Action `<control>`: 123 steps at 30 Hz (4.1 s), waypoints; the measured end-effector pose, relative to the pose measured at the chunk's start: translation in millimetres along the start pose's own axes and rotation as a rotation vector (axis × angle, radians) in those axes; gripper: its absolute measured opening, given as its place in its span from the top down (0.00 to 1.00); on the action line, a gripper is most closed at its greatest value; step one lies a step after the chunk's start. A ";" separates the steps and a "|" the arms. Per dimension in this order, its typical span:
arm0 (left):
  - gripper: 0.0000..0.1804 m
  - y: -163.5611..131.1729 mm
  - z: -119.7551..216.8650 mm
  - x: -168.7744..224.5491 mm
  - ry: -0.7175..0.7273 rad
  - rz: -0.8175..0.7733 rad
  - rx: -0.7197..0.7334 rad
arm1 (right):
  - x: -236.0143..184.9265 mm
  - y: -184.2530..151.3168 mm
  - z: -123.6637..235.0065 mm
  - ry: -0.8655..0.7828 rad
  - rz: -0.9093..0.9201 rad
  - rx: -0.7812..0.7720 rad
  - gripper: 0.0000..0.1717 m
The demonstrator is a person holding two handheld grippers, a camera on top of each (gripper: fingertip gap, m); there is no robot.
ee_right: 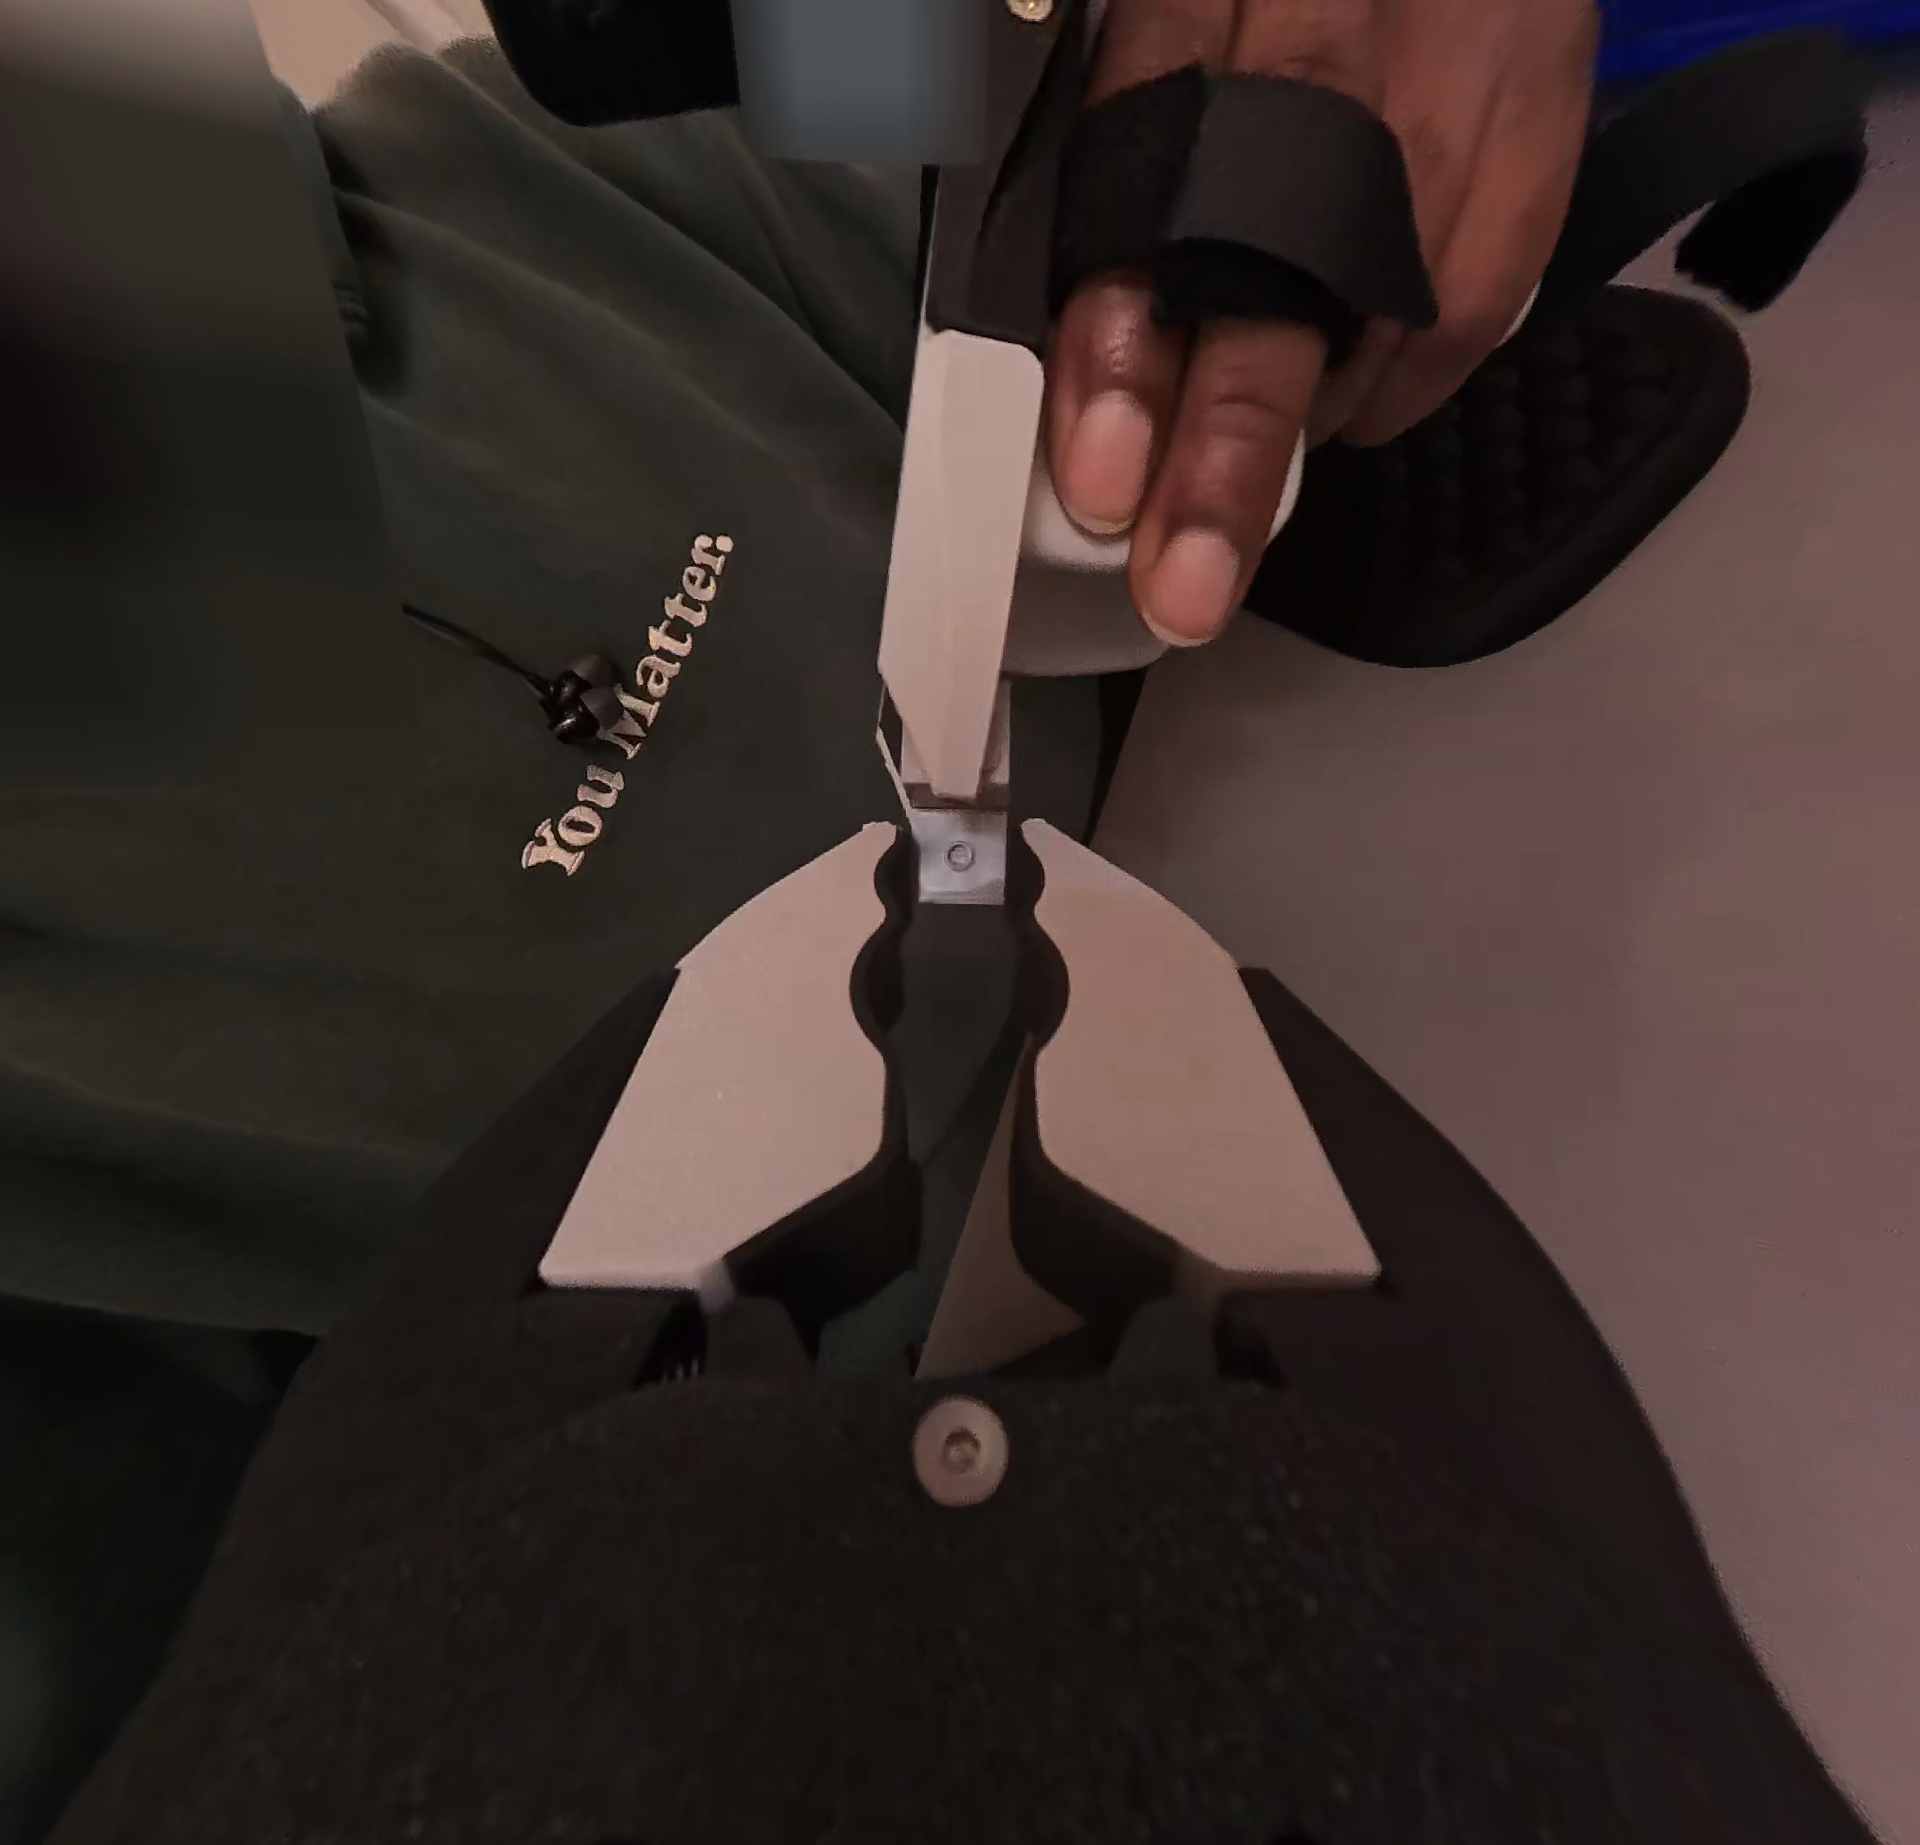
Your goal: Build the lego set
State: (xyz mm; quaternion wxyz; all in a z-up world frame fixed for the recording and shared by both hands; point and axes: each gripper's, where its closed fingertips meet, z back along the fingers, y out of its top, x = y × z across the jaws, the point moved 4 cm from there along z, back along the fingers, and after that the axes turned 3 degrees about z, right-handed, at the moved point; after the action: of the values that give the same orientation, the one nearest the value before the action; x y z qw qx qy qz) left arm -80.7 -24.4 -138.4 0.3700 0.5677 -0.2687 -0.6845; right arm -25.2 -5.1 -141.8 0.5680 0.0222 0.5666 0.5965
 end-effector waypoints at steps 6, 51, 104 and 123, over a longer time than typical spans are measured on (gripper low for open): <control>0.81 2.8 0.6 -0.3 0.051 -0.078 -0.011 | -0.2 -0.6 -0.2 0.038 -0.036 0.007 0.91; 0.88 -37.5 -9.7 -12.4 0.006 0.877 0.134 | 21.3 -14.9 16.8 -0.480 0.234 0.147 0.90; 0.91 -29.7 0.9 -27.4 -0.238 1.385 0.502 | 15.4 23.9 5.4 -1.244 1.269 -0.029 0.77; 0.91 -38.5 -5.4 -24.2 -0.295 1.380 0.438 | 19.6 10.1 5.5 -1.162 1.058 0.034 0.78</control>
State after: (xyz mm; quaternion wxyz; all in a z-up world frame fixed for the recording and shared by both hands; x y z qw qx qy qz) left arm -81.2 17.9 -155.9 0.5546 0.2327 -0.7421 -0.2960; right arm -35.0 15.1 -144.9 0.4132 0.6061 0.1018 0.6719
